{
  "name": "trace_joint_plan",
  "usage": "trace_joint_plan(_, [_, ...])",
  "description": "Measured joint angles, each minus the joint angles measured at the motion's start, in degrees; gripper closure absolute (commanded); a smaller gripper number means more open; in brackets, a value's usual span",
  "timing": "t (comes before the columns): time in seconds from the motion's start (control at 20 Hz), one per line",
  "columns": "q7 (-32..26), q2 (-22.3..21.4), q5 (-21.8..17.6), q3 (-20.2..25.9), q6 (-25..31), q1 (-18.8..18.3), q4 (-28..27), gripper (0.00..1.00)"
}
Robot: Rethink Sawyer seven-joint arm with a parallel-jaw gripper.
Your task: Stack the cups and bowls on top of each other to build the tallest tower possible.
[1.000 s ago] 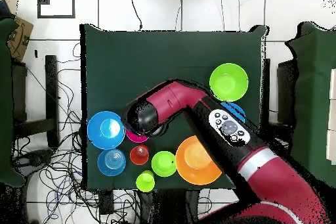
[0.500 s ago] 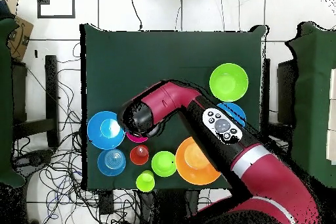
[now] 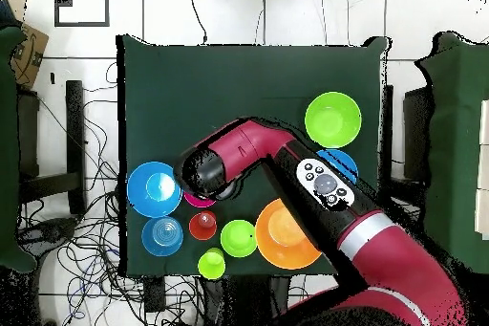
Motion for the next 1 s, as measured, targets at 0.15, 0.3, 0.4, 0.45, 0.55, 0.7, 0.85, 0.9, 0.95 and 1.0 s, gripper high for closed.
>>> trace_joint_plan(0.15, [0.0,-0.1,-0.3,0.0,0.5,0.0,0.0,0.00])
trace_joint_plan(0.3, [0.0,-0.1,-0.9,0.0,1.0,0.0,0.0,0.00])
trace_joint_plan(0.4, [0.0,-0.1,-1.1,0.0,1.2,0.0,0.0,0.00])
trace_joint_plan(0.45, [0.0,-0.1,-1.5,0.0,1.5,0.0,0.0,0.00])
trace_joint_plan(0.55, [0.0,-0.1,-1.8,-0.1,1.9,0.0,0.0,0.00])
trace_joint_plan(0.7, [0.0,-0.1,-2.4,-0.3,2.7,0.0,0.0,0.00])
trace_joint_plan(0.85, [0.0,0.0,-3.0,-0.6,4.2,0.1,0.0,0.00])
trace_joint_plan(0.9, [0.0,-0.1,-3.1,-0.7,4.8,0.1,0.0,0.00])
trace_joint_plan(0.95, [0.0,-0.1,-3.1,-0.9,5.4,0.1,0.0,0.00])
trace_joint_plan(1.0, [0.0,-0.1,-3.1,-1.0,6.0,0.2,0.0,0.00])
